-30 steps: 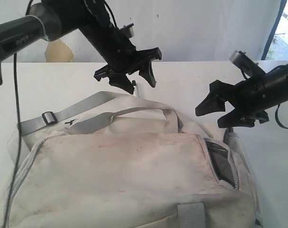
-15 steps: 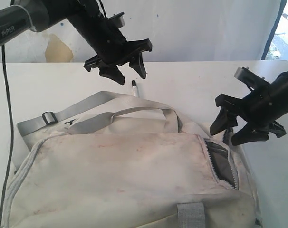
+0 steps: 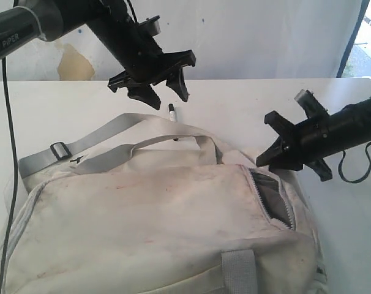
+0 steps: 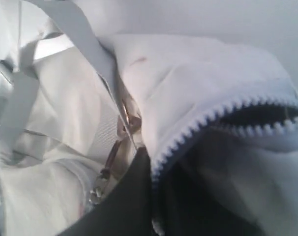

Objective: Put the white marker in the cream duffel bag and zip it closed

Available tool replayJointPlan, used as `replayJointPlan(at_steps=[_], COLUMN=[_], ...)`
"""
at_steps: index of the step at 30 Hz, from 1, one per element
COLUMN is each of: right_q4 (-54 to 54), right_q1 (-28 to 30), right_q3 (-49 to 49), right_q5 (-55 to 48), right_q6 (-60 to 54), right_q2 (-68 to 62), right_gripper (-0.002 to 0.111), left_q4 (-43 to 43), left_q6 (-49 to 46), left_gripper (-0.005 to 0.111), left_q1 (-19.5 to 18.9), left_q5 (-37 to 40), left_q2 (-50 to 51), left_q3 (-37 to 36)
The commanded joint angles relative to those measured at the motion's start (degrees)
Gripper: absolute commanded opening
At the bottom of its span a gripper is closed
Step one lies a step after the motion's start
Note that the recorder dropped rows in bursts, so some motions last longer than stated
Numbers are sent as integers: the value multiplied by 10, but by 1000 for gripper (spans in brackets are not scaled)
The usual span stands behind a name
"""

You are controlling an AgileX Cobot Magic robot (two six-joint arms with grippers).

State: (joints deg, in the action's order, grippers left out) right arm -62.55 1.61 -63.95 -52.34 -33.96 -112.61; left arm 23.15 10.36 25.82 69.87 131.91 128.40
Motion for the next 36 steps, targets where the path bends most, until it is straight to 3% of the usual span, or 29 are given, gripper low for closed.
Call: replayJointPlan(at_steps=[1, 5, 15, 22, 29, 36], right_q4=[-154, -256, -363, -374, -374, -374], right_q1=[36, 66, 77, 73, 62, 62], right_q3=[-17, -17, -17, -17, -17, -17], right_q5=[-67, -168, -176, -176, -176, -176], right_q6=[-66, -107, -108, -69, -68, -58], right_q2=[11, 12, 12, 12, 12, 12], right_gripper=[0, 0, 0, 0, 0, 0], left_q4=[23, 34, 153, 133, 171, 135], left_q6=[3, 2, 2, 10, 15, 12], left_gripper=[65, 64, 64, 64, 64, 64], left_q1=[0, 0, 0, 0, 2, 44], left_q5=[1, 1, 1, 1, 1, 1], left_q2=[-5, -6, -6, -5, -5, 8], left_q3=[3, 3, 3, 3, 3, 2])
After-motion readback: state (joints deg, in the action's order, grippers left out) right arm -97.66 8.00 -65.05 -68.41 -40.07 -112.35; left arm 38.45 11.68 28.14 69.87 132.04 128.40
